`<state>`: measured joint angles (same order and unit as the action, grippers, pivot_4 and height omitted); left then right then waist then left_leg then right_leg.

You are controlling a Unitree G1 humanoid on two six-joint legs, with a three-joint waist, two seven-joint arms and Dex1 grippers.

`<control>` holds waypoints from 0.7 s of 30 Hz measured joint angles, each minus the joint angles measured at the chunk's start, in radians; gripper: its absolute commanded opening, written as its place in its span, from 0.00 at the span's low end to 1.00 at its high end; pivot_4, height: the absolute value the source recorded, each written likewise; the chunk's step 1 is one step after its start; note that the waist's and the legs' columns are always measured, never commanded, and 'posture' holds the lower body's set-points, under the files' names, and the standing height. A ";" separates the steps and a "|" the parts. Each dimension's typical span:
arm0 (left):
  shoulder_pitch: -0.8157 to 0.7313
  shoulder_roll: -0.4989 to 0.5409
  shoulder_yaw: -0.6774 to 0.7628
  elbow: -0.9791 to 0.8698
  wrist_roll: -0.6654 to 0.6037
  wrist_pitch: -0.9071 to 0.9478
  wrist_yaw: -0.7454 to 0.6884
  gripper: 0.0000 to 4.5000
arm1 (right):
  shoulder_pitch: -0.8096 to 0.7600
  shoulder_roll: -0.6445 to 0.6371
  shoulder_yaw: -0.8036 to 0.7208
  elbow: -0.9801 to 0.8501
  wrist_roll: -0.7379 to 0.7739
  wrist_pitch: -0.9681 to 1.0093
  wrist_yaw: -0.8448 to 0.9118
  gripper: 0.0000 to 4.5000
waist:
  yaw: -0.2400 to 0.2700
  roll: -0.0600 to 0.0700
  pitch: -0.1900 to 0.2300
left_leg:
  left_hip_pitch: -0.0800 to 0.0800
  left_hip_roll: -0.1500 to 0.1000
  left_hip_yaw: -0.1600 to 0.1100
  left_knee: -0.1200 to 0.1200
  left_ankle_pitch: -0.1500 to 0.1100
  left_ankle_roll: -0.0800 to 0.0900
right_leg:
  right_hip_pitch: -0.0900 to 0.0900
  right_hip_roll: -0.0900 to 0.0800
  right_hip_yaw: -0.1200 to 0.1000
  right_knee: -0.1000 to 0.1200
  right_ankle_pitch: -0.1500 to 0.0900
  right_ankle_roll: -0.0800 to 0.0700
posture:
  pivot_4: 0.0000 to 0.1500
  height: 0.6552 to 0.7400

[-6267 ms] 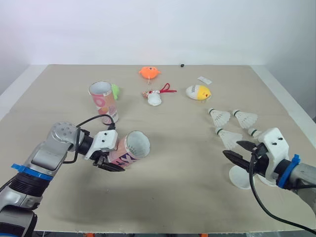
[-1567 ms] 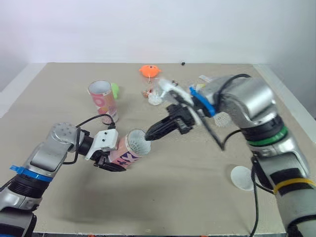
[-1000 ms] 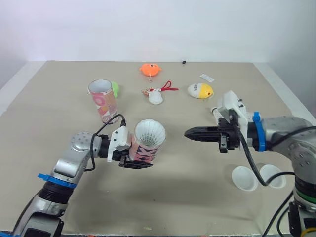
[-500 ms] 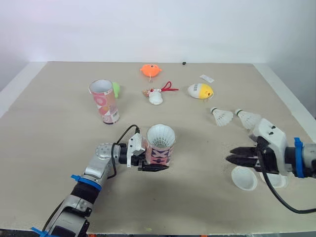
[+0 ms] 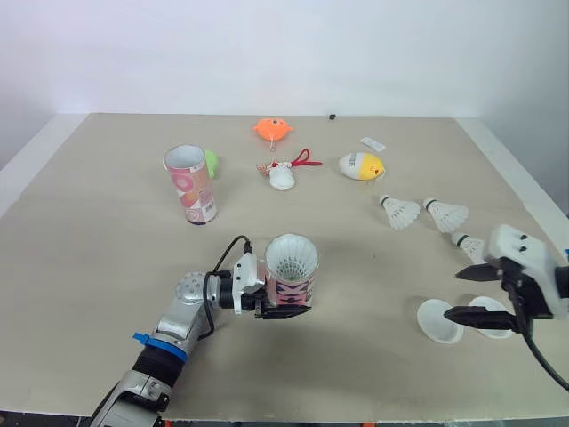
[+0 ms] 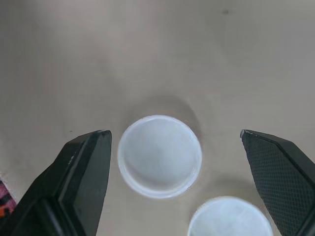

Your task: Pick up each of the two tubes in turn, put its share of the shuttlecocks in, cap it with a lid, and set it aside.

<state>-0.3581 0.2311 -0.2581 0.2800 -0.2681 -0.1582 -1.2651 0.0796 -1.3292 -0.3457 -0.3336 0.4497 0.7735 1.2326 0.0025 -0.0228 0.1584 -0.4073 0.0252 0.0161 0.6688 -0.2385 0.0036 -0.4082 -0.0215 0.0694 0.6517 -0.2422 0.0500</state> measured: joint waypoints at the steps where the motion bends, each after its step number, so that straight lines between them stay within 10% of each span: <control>1: 0.001 0.004 -0.001 -0.002 0.002 -0.005 0.001 0.66 | -0.038 0.002 0.046 0.020 -0.013 -0.014 -0.008 0.99 | -0.002 0.000 0.000 | 0.000 0.001 0.001 0.000 0.000 0.000 | 0.000 0.000 0.000 -0.001 0.000 -0.001 | 1.00 1.00; 17: 0.025 0.049 -0.002 -0.004 0.003 -0.130 0.035 0.66 | -0.214 0.052 0.380 0.179 -0.177 -0.107 -0.038 0.99 | -0.014 0.002 -0.001 | 0.002 0.004 0.004 -0.001 -0.001 0.000 | 0.000 0.003 0.002 -0.002 0.004 -0.003 | 1.00 1.00; 21: 0.010 0.049 -0.003 0.017 0.003 -0.148 0.035 0.66 | -0.262 0.062 0.431 0.214 -0.218 -0.135 -0.032 0.78 | -0.023 0.003 -0.001 | 0.003 0.004 0.005 0.001 0.000 0.001 | 0.001 0.003 0.003 -0.002 0.005 -0.002 | 1.00 1.00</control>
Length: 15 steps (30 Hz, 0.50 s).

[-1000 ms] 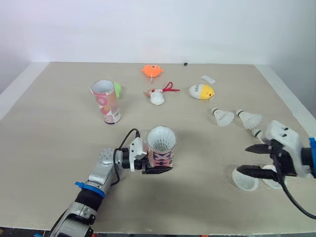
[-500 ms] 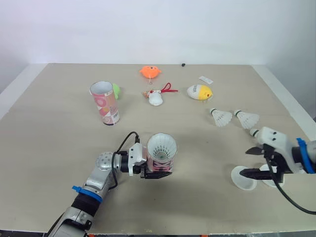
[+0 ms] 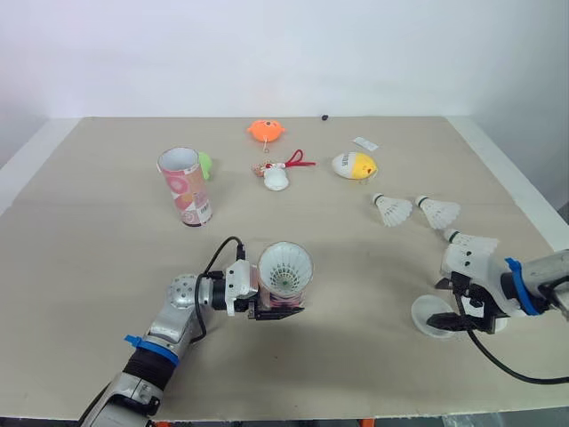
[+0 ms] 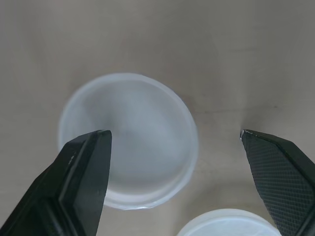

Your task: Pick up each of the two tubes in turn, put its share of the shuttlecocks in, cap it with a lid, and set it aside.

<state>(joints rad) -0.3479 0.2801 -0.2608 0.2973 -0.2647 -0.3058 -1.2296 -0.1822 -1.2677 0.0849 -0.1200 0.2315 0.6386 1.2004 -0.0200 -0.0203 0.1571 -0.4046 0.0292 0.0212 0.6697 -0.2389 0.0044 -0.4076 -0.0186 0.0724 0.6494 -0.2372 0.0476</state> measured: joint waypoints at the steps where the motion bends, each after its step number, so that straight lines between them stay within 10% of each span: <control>1: -0.005 0.001 0.000 0.008 0.000 -0.005 0.001 0.66 | -0.032 0.010 0.025 0.019 -0.018 -0.012 0.005 0.64 | -0.001 0.000 0.000 | 0.000 0.000 0.001 0.000 0.000 0.000 | 0.000 0.000 0.001 0.000 0.001 0.000 | 1.00 1.00; 7: -0.017 0.003 0.001 0.030 0.002 -0.027 0.008 0.66 | -0.101 0.033 0.087 0.054 -0.076 -0.069 0.039 0.05 | -0.002 -0.003 -0.001 | 0.002 0.001 0.004 0.001 0.001 0.001 | 0.001 0.000 0.002 0.000 0.003 0.001 | 1.00 1.00; 15: -0.043 0.005 0.007 0.073 0.006 -0.058 0.027 0.66 | -0.198 0.101 0.118 0.103 -0.101 -0.058 0.089 0.02 | -0.006 -0.003 -0.001 | 0.004 0.001 0.006 0.001 0.002 0.003 | 0.000 0.000 0.003 0.000 0.007 -0.001 | 1.00 1.00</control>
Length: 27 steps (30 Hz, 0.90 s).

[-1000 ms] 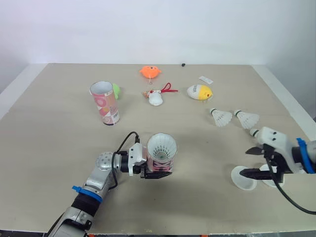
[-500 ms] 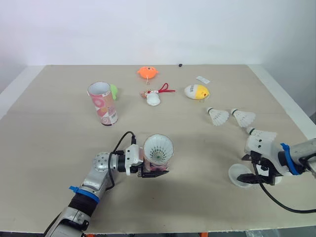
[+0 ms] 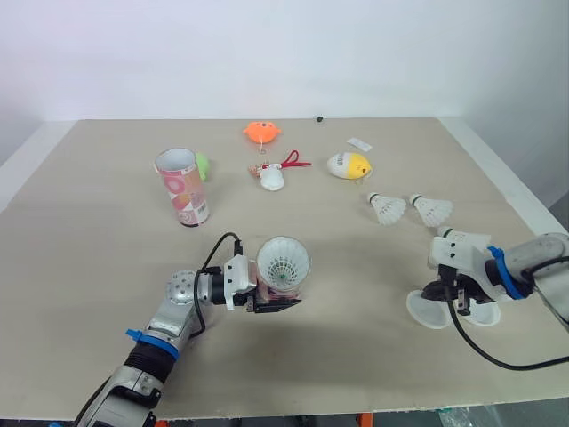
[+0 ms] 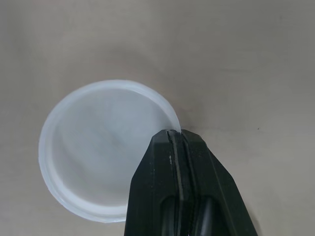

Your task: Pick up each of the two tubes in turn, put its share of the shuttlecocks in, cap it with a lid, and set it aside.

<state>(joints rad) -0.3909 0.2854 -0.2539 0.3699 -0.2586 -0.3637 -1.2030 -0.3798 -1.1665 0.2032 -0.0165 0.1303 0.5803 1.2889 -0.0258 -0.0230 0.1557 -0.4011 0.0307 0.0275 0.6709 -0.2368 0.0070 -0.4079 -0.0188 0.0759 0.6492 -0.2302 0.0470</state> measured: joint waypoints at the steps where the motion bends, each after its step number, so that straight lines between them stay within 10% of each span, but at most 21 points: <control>1: 0.000 0.000 0.000 0.002 0.000 -0.002 0.001 0.66 | -0.012 0.011 0.000 -0.002 0.011 0.017 0.007 0.02 | 0.000 0.000 0.000 | 0.000 0.000 0.000 0.000 0.000 0.000 | 0.000 0.000 0.000 0.000 0.000 0.000 | 1.00 1.00; 14: -0.017 -0.001 -0.002 0.014 -0.057 0.139 -0.053 0.66 | -0.289 0.021 -0.130 -0.306 0.348 0.253 0.130 0.02 | 0.002 0.002 0.000 | -0.001 0.001 -0.001 -0.002 0.000 0.000 | -0.002 -0.001 -0.001 -0.001 -0.002 -0.001 | 1.00 1.00; 27: -0.073 0.007 -0.006 0.022 -0.065 0.263 -0.137 0.66 | -0.784 0.318 0.242 -0.248 0.226 0.224 0.133 0.02 | 0.000 0.005 -0.002 | -0.007 -0.001 -0.001 -0.007 -0.001 -0.001 | -0.008 -0.002 -0.002 0.000 -0.001 -0.003 | 1.00 1.00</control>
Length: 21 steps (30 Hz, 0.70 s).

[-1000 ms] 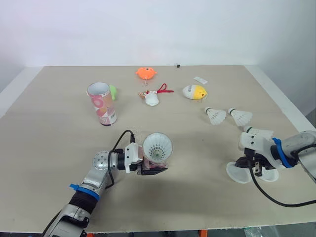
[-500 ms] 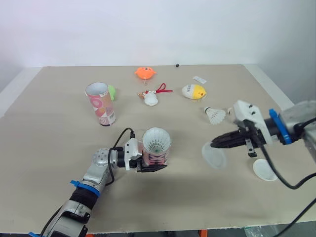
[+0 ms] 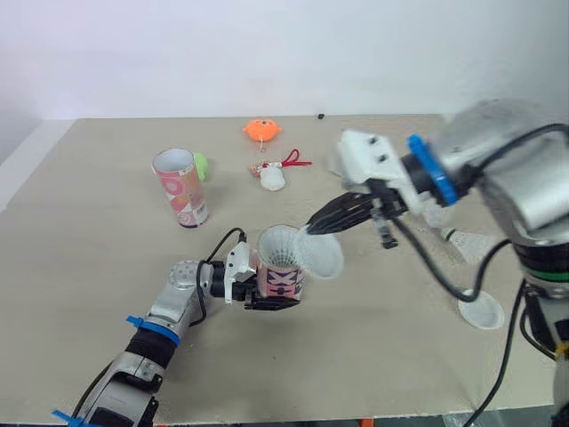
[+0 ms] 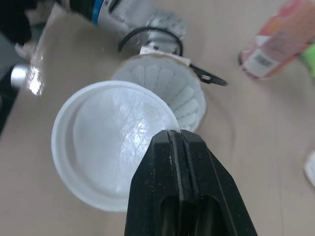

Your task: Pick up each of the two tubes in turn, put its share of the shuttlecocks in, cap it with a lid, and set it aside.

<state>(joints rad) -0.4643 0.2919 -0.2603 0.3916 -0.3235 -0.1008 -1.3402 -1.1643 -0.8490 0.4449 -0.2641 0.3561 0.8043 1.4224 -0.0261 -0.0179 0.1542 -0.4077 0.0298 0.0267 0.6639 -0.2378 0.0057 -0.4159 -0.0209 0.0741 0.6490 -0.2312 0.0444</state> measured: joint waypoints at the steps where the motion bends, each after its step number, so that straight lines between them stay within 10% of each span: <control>1: -0.002 -0.001 0.000 0.002 0.000 0.000 0.000 0.66 | -0.009 0.010 0.015 0.012 -0.013 -0.012 0.003 0.02 | 0.001 0.000 0.000 | -0.001 0.000 0.000 0.000 0.000 0.000 | 0.000 0.000 0.000 0.000 0.000 0.000 | 1.00 1.00; 21: -0.001 -0.022 0.001 0.032 0.014 -0.072 0.044 0.66 | -0.143 0.222 0.119 0.230 -0.248 -0.352 0.066 0.02 | 0.003 0.000 0.000 | 0.001 -0.001 0.000 0.006 0.000 0.001 | 0.003 -0.001 -0.002 0.001 0.000 0.001 | 1.00 1.00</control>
<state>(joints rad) -0.4654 0.2703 -0.2589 0.4238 -0.3094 -0.1728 -1.2965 -1.3070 -0.6269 0.5639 -0.0336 0.1085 0.4524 1.4885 -0.0231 -0.0181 0.1541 -0.4071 0.0292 0.0263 0.6699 -0.2373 0.0063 -0.4127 -0.0220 0.0722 0.6496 -0.2310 0.0455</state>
